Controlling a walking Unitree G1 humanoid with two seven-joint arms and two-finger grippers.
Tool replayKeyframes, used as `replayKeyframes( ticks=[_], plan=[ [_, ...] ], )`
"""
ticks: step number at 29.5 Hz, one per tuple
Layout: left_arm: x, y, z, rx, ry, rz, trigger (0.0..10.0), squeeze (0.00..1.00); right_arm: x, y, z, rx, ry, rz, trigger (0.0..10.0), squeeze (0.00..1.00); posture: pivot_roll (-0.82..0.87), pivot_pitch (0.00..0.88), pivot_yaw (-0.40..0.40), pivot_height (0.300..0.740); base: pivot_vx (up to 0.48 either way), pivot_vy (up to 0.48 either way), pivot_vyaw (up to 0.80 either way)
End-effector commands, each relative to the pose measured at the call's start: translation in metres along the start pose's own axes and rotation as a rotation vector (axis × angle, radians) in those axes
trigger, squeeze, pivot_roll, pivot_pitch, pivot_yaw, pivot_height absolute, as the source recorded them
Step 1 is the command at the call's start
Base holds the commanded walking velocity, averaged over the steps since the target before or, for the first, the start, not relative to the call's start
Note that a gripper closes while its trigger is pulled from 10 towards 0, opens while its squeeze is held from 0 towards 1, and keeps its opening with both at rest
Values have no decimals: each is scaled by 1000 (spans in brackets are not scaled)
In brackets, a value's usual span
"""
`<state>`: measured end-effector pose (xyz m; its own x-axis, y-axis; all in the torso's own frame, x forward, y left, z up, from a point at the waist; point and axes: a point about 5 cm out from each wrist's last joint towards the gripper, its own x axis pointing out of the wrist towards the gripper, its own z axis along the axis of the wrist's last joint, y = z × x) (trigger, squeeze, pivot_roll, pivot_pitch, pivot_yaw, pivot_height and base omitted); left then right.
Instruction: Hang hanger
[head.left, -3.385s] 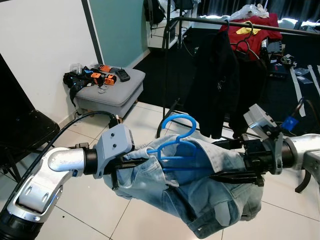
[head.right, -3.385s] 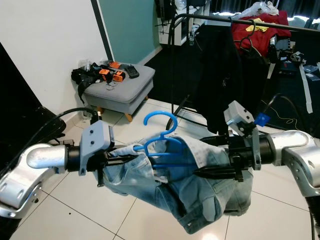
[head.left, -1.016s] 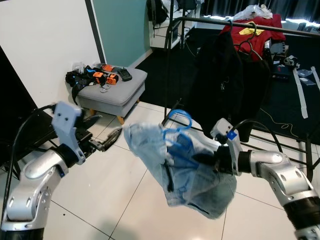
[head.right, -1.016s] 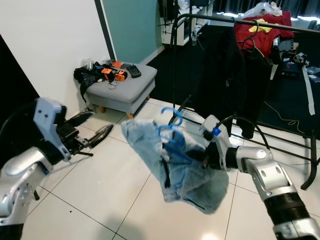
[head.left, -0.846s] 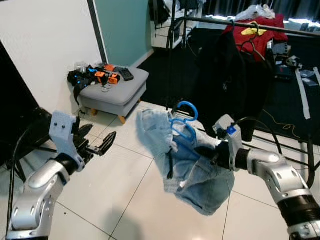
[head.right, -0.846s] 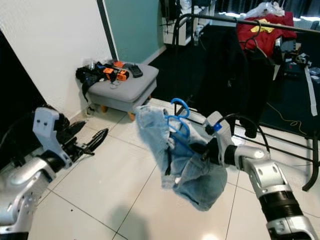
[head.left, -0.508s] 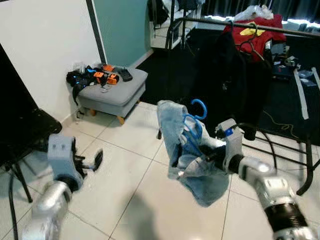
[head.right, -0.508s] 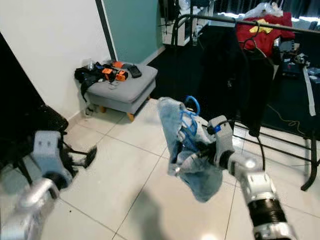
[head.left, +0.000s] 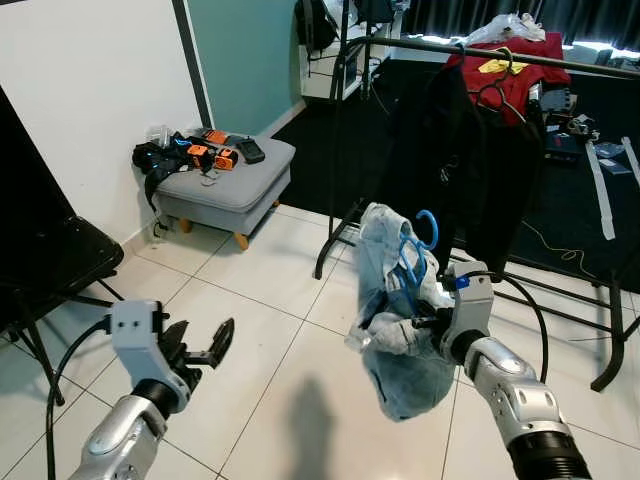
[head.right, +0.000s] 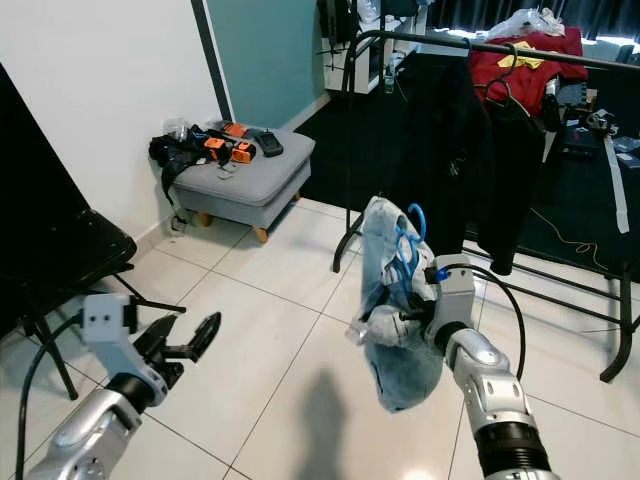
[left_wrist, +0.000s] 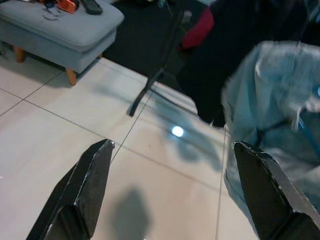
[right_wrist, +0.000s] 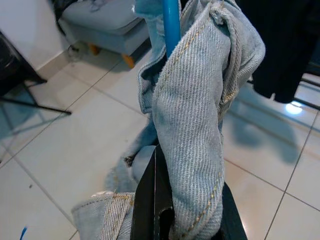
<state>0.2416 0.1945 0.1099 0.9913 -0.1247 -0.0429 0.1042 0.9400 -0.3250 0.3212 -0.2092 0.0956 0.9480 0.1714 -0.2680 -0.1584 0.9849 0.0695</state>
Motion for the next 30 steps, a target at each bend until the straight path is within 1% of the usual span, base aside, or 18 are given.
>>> replayKeyframes(
  ticks=[1, 2, 7, 11, 14, 15, 20, 26, 30],
  plan=[
    [-2, 4, 2, -28, -21, 20, 10000, 0, 0, 0, 10, 6, -69, -15, 9804, 0, -12, 75, 21, 740, 0, 0, 0],
    [-3, 4, 3, -33, -28, 20, 10000, 0, 0, -1, 10, 14, -73, -27, 10000, 0, -16, 81, 21, 740, 0, 0, 0],
    [-4, 4, 4, -29, -32, 11, 10000, 0, -1, -2, 10, 16, -86, -59, 10000, 0, -11, 86, 22, 740, 0, 0, 0],
    [-3, 4, 5, -26, -33, 2, 10000, 0, -1, -4, 10, 41, -90, -88, 10000, 0, -11, 87, 22, 740, 0, 0, 0],
    [-1, 4, 5, -28, -33, -4, 10000, 0, -1, -5, 11, 33, -92, -103, 10000, 0, -13, 90, 17, 740, 0, 0, -775],
    [0, 4, 6, -47, -38, -3, 10000, 0, -1, -5, 11, 30, -93, -109, 10000, 0, -12, 91, 16, 740, 0, 0, -800],
    [2, 3, 7, -75, -32, -25, 10000, 0, -1, -7, 13, 40, -104, -135, 10000, 0, -15, 94, 14, 740, 0, 0, -800],
    [5, 2, 8, -68, -27, -29, 10000, 0, 0, -7, 15, 38, -114, -152, 10000, 0, -17, 93, 13, 740, 0, 0, -800],
    [9, 0, 10, -40, -38, -33, 10000, 0, 2, -10, 17, 42, -120, -177, 10000, 0, -29, 89, 4, 740, 0, 0, -800]
  ],
)
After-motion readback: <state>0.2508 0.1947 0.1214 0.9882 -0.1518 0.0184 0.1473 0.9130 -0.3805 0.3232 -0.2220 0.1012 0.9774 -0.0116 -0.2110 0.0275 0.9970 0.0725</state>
